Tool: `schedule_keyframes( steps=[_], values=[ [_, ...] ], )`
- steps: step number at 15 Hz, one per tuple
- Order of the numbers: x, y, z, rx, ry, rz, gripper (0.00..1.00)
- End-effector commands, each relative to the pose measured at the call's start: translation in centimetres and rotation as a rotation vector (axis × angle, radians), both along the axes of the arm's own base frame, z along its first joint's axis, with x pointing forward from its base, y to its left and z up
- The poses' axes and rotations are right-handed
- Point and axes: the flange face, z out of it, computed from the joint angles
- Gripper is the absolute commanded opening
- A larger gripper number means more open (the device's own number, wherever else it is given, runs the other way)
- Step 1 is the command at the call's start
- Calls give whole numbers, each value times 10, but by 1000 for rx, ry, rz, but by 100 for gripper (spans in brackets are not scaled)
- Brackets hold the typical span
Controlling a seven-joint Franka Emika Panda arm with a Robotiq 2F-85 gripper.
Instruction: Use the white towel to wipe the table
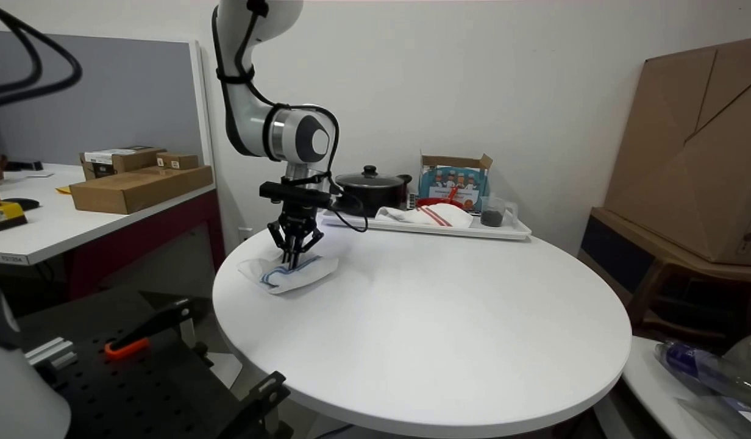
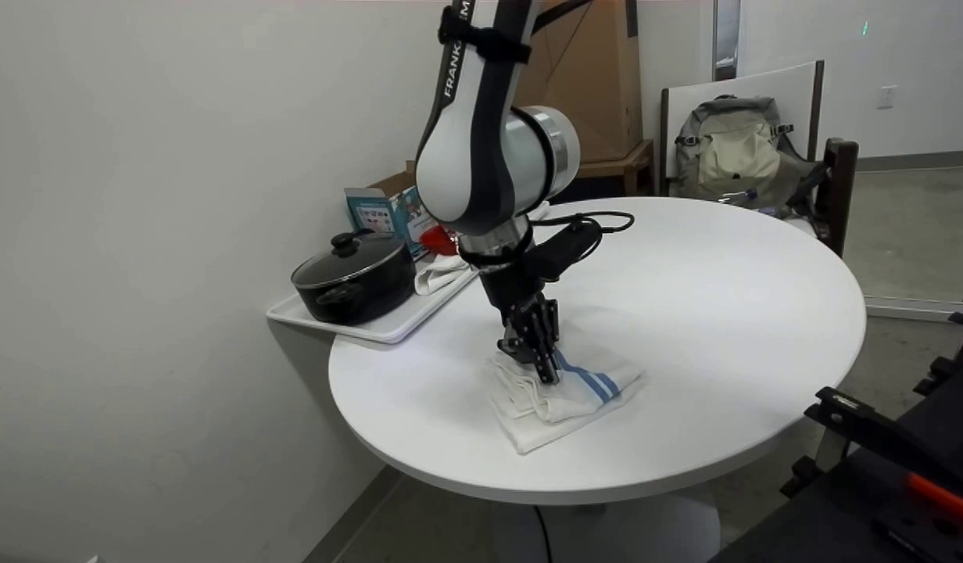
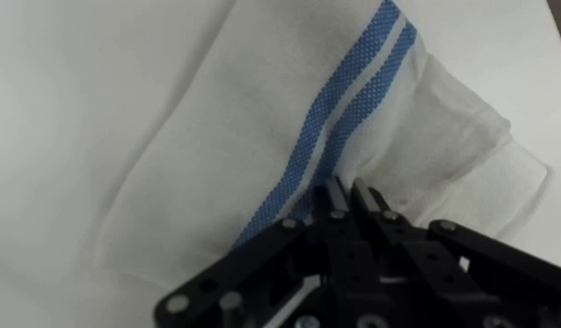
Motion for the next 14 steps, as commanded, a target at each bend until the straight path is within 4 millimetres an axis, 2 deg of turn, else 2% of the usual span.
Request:
schedule_keyframes(
  steps=[1, 4, 8, 10, 14],
  values=[
    [-9, 19, -50, -46, 29, 31, 8],
    [6, 16, -51, -70, 41, 13, 8],
    [36, -5, -42, -95, 44, -25, 8],
    [57, -23, -34, -102, 26, -48, 8],
    [107, -76, -15, -112, -32, -127, 8]
  ],
)
